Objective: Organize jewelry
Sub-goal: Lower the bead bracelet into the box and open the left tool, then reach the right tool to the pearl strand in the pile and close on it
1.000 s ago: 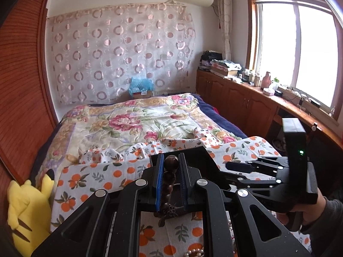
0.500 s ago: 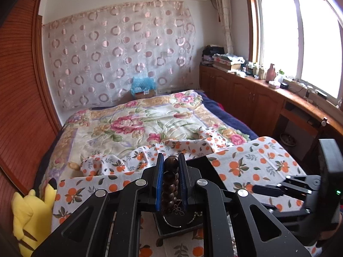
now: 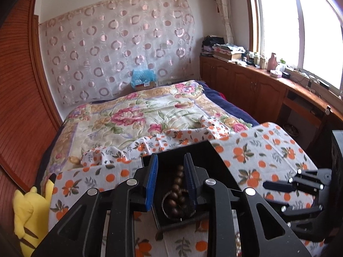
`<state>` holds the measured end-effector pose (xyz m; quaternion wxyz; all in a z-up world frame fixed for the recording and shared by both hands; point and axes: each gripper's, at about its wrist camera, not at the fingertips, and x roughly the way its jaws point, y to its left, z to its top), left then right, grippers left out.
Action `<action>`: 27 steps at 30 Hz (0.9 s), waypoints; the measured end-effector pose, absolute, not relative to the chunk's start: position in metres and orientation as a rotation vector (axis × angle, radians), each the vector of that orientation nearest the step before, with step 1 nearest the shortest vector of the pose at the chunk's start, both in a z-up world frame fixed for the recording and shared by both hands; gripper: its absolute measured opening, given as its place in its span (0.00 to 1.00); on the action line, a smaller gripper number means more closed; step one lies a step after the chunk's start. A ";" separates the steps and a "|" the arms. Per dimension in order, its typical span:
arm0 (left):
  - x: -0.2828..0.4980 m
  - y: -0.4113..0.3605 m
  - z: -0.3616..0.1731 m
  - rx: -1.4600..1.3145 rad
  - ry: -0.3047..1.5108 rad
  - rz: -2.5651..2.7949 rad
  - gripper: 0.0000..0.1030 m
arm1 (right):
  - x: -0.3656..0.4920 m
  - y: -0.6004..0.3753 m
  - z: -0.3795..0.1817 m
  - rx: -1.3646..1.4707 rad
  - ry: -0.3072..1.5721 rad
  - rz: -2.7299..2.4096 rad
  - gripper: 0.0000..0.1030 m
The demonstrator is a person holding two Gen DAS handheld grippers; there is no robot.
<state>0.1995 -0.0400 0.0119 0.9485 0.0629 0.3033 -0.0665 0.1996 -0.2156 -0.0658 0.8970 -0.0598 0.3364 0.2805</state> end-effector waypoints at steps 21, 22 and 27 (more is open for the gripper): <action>0.096 -0.013 -0.044 0.039 0.698 -0.210 0.31 | 0.164 -0.205 -0.080 -0.132 0.730 0.640 0.33; 0.096 -0.012 -0.046 0.035 0.701 -0.208 0.31 | 0.164 -0.203 -0.081 -0.135 0.735 0.644 0.33; 0.090 0.000 -0.052 -0.001 0.714 -0.189 0.31 | 0.168 -0.195 -0.087 -0.153 0.756 0.642 0.33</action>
